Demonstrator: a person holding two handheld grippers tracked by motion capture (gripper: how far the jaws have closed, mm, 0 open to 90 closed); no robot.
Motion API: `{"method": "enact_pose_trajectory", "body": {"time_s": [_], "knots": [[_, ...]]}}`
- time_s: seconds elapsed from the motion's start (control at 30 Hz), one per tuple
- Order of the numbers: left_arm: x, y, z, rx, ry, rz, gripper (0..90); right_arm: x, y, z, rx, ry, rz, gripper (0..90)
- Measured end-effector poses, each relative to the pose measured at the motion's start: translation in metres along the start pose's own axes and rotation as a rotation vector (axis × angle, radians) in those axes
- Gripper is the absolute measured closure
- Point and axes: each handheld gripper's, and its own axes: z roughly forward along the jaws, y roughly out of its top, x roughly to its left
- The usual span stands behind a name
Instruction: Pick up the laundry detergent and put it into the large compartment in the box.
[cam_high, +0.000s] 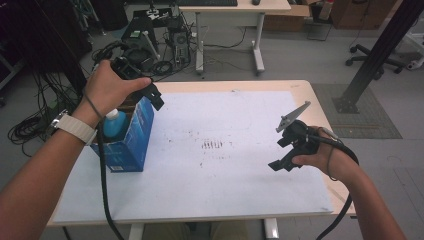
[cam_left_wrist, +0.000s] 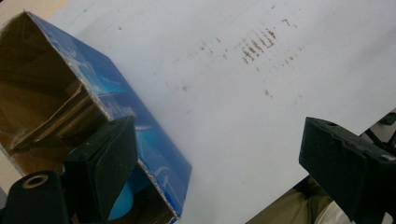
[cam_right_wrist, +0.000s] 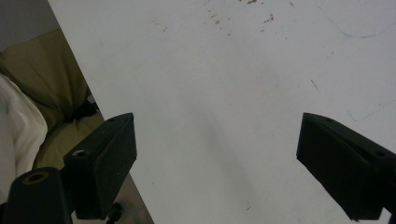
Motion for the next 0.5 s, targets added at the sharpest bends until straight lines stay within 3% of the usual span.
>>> {"method": "enact_pose_trajectory", "body": {"time_s": [0.3, 0.5], "knots": [[-0.009, 0.003, 0.002, -0.009, -0.020, 0.052, 12.0, 0.000, 0.001, 0.001, 0.000, -0.001, 0.002, 12.3], [-0.018, 0.008, 0.007, -0.011, -0.037, 0.114, 11.6, -0.001, 0.001, 0.001, -0.005, 0.001, 0.001, 12.3]]}}
